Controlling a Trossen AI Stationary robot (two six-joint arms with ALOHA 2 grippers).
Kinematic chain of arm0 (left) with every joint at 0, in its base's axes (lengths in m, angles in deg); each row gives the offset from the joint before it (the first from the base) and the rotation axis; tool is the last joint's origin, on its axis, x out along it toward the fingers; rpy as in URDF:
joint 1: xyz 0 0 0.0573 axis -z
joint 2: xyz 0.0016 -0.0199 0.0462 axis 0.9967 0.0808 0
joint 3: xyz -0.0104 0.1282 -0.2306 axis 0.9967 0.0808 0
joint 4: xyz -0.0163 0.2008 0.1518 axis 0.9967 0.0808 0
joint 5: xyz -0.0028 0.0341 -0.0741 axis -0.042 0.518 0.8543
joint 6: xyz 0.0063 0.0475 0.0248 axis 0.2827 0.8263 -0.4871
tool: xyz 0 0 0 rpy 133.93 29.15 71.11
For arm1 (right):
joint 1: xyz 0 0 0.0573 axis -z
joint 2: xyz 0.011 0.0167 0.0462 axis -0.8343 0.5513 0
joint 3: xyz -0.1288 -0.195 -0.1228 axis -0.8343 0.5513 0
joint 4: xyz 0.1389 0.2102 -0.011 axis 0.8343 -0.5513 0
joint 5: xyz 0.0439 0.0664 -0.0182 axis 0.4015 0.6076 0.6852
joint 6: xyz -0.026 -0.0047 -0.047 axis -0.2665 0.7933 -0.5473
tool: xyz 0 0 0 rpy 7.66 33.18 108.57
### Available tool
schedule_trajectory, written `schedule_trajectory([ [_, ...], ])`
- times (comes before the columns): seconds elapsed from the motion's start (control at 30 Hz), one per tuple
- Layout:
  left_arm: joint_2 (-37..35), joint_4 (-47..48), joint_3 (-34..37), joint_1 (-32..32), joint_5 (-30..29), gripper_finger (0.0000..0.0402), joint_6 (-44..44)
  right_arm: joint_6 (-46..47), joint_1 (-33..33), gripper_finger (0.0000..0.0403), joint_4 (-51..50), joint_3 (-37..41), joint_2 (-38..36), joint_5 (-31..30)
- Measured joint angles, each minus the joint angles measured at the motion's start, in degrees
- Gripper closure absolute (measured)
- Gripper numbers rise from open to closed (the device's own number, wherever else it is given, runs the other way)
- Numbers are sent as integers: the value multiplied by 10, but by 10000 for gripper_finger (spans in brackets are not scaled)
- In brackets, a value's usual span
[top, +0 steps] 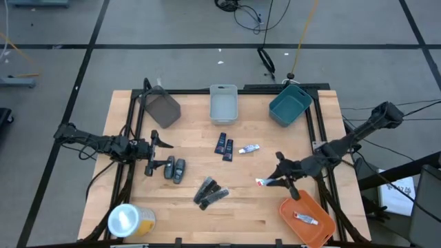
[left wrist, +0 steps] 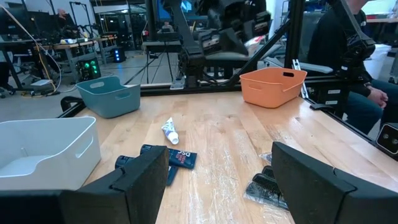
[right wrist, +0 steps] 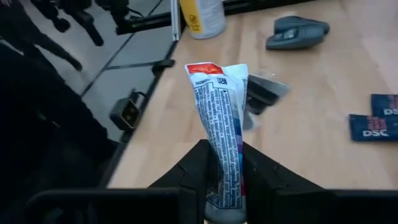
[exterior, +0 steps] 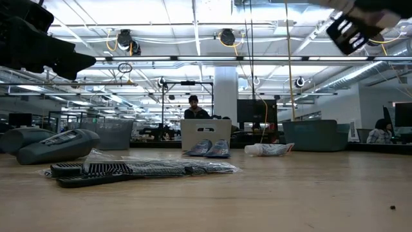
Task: Pick & Place Travel size toiletries
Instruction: Put the bottom white toothpaste into the orange bin
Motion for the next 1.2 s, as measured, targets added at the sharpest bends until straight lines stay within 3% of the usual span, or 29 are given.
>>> schedule_trajectory([
  [0.23,0,0,0,0,0,119,0,75,-103,346,-138,-102,15,-84],
  [0.5,0,0,0,0,0,119,0,261,-187,346,-260,-181,75,-96],
  [0.93,0,0,0,0,0,119,0,550,-272,346,-268,-187,165,-41],
  [1.2,0,0,0,0,0,119,0,649,-303,346,-268,-187,200,-36],
])
